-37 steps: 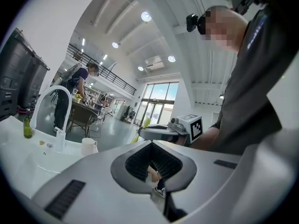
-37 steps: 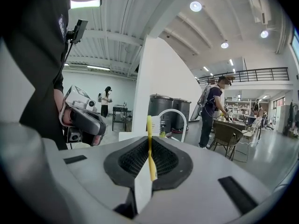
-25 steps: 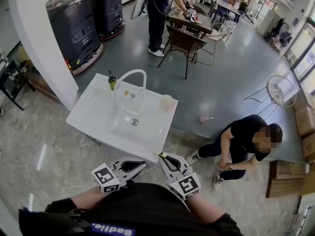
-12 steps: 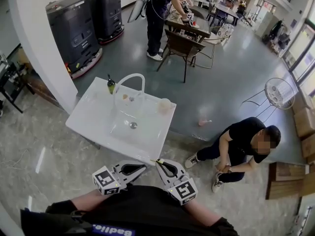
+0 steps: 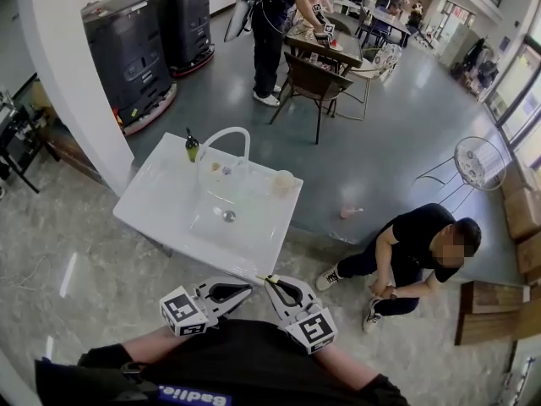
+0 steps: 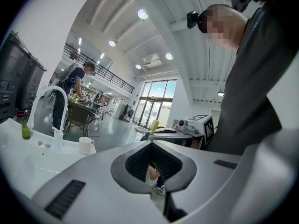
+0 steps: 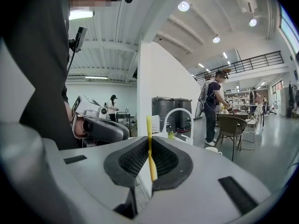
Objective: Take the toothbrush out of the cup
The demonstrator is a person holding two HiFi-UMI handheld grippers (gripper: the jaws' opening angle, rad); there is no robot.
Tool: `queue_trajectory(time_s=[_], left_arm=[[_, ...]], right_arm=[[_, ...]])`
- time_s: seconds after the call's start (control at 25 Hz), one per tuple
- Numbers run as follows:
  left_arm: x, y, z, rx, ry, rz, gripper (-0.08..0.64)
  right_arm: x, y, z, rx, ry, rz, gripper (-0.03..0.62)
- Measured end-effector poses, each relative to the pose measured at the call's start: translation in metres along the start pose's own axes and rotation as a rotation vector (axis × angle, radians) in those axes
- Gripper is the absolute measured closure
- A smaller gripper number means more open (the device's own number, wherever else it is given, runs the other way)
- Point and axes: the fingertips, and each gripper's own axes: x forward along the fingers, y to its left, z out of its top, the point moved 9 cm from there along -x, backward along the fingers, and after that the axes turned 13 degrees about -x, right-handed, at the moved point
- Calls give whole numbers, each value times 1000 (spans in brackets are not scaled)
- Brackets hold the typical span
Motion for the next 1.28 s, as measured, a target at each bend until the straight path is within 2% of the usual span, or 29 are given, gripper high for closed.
queue_trajectory(time_s=[0.8, 1.28], left_arm=[[-9, -5, -1, 15, -10, 3, 554], [-12, 0, 0, -8, -11, 15, 554]], right_arm=[[2, 8, 5, -4, -3, 9, 564], [9, 8, 6, -8, 1, 19, 563]])
